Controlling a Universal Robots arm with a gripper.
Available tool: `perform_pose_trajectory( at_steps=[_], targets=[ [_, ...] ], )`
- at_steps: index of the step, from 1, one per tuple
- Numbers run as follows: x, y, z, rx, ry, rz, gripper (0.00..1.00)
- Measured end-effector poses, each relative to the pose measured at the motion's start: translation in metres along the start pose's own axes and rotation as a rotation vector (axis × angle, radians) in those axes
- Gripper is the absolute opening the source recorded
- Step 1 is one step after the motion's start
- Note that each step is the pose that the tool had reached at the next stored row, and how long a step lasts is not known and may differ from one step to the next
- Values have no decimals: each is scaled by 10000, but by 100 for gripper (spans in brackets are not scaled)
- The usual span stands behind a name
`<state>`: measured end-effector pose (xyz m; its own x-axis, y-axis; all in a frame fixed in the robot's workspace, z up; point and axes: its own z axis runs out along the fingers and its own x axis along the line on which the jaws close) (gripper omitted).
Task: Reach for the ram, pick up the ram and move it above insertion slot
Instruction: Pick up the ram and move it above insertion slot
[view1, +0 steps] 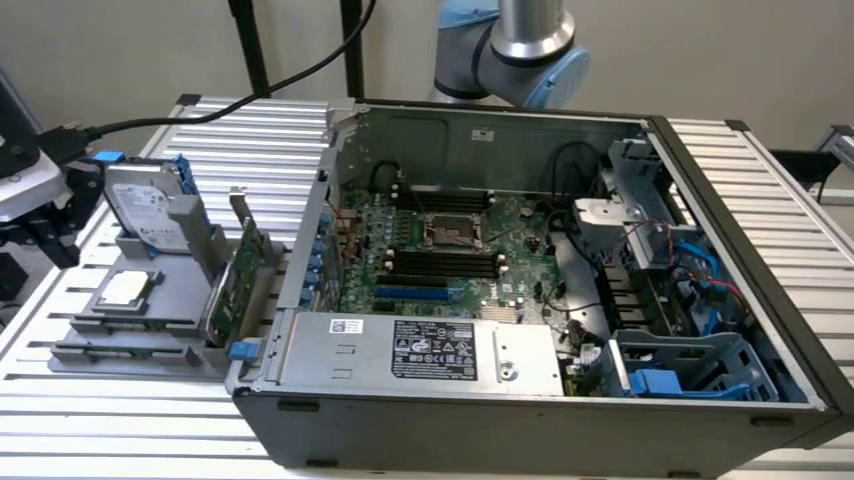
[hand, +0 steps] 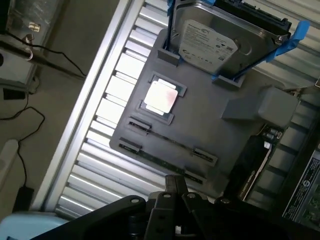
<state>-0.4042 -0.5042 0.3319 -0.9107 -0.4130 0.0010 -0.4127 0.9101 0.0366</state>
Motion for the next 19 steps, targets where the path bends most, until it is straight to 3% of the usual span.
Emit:
perform_pose_trajectory(
  at_steps=[19],
  targets=[
    [0,-2,41,3,126,-3448,11]
  ],
)
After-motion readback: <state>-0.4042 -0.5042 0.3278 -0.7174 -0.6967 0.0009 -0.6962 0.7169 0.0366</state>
